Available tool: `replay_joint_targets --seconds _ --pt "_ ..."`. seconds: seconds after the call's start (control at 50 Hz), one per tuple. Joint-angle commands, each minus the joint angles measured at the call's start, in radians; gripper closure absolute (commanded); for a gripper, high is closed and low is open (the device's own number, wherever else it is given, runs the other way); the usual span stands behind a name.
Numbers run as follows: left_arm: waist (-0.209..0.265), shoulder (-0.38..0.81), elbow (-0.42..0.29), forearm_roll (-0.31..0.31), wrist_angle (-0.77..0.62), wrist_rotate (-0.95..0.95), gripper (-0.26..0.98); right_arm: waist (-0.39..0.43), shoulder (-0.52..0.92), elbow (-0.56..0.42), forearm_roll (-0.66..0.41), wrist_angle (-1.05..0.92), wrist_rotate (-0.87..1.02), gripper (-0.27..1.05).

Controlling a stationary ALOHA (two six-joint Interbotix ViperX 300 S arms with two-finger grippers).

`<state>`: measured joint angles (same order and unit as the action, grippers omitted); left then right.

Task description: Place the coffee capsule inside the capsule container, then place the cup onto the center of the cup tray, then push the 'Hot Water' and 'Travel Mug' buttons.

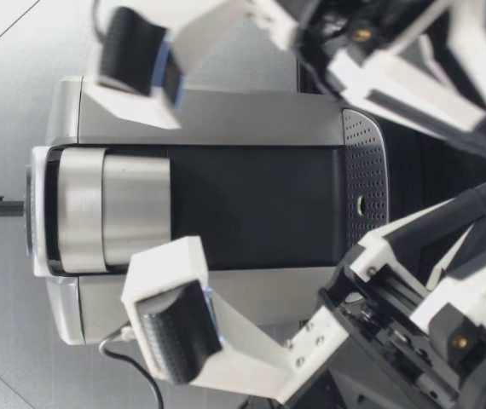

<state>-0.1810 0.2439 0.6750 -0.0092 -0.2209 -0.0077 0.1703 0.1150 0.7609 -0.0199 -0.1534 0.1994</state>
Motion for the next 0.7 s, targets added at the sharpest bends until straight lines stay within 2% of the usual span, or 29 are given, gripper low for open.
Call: replay_joint_targets --seconds 0.0,0.14,0.26,0.52,0.68 --pt "-0.005 -0.041 -0.003 -0.002 -0.003 -0.003 0.25 0.005 -0.064 -0.012 0.009 0.009 0.005 0.74" --pt "-0.003 -0.071 0.015 -0.003 0.000 -0.006 0.25 -0.002 -0.149 0.009 0.018 0.009 0.028 0.74" --pt "-0.003 -0.110 0.041 -0.003 0.000 -0.006 0.25 -0.044 -0.216 0.041 0.026 -0.054 0.044 0.74" --pt "-0.003 -0.181 0.084 -0.005 -0.011 -0.008 0.25 -0.222 -0.314 0.178 0.083 -0.474 0.052 0.74" --pt "-0.003 -0.196 0.086 -0.020 -0.012 -0.008 0.25 -0.305 -0.318 0.189 0.086 -0.618 0.043 0.74"
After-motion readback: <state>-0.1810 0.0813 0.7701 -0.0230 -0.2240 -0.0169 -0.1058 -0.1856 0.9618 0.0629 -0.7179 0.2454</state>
